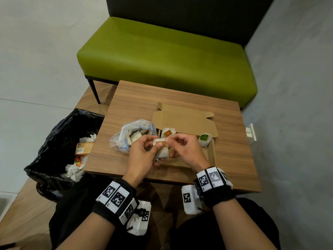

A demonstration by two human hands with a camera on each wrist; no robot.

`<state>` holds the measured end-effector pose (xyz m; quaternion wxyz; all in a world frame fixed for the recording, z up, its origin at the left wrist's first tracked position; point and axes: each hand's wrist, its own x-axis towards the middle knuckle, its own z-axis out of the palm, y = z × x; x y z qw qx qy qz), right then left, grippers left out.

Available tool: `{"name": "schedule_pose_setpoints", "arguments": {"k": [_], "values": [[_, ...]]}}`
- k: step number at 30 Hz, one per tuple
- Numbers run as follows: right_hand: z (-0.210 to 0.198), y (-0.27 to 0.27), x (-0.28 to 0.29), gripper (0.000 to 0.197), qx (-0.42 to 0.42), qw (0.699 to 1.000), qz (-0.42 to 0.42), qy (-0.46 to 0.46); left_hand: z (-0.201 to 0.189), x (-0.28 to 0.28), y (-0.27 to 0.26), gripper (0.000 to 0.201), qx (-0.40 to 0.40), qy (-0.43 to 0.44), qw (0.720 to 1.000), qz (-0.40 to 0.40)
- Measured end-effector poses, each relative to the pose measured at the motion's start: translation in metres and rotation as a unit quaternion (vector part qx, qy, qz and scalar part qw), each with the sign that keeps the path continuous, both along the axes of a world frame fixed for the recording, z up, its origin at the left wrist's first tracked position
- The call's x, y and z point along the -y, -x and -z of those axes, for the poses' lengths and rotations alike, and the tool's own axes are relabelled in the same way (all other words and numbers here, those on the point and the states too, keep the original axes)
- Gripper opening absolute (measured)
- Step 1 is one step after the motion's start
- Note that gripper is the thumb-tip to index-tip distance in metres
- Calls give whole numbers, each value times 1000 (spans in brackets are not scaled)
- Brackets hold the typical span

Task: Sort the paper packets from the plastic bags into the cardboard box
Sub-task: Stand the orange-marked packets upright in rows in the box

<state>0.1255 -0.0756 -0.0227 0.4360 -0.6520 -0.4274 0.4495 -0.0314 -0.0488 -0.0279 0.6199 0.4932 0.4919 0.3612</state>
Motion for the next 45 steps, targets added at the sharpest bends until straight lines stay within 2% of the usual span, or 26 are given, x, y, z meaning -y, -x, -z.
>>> {"name": "schedule_pose_setpoints", "arguments": {"k": [2,7,12,17,23,28,30,36,39,40,42,45], "values": [[-2,0,4,10,-3,1000,-28,9,-1,0,-3,20,7,-6,1000,4],[-1,-7,5,6,-29,999,15,-6,0,1,-4,13,4,11,1000,12],[6,-11,3,6,23,1000,12,16,4,2,-4,10,-25,-8,1000,9],[18,-27,-6,4,71,995,72,14,12,3,-1,7,-132,-39,990,24],[53,-27,-21,11,153,983,41,95,18,4,4,5,-254,-100,957,101],[61,-21,-31,18,194,973,58,112,15,4,3,5,-297,-135,938,120],[64,-17,-33,18,196,971,71,114,16,4,3,5,-303,-141,934,127],[67,-15,-28,18,133,981,94,102,19,5,5,6,-304,-148,930,142],[70,-22,-24,22,189,969,106,118,19,4,5,7,-300,-147,930,153],[72,-23,-23,30,221,962,96,129,19,4,5,7,-300,-147,930,155],[71,-22,-23,46,280,945,54,159,19,4,5,7,-301,-150,928,158],[63,-14,-25,48,302,939,-5,166,20,4,6,7,-300,-155,927,161]]}}
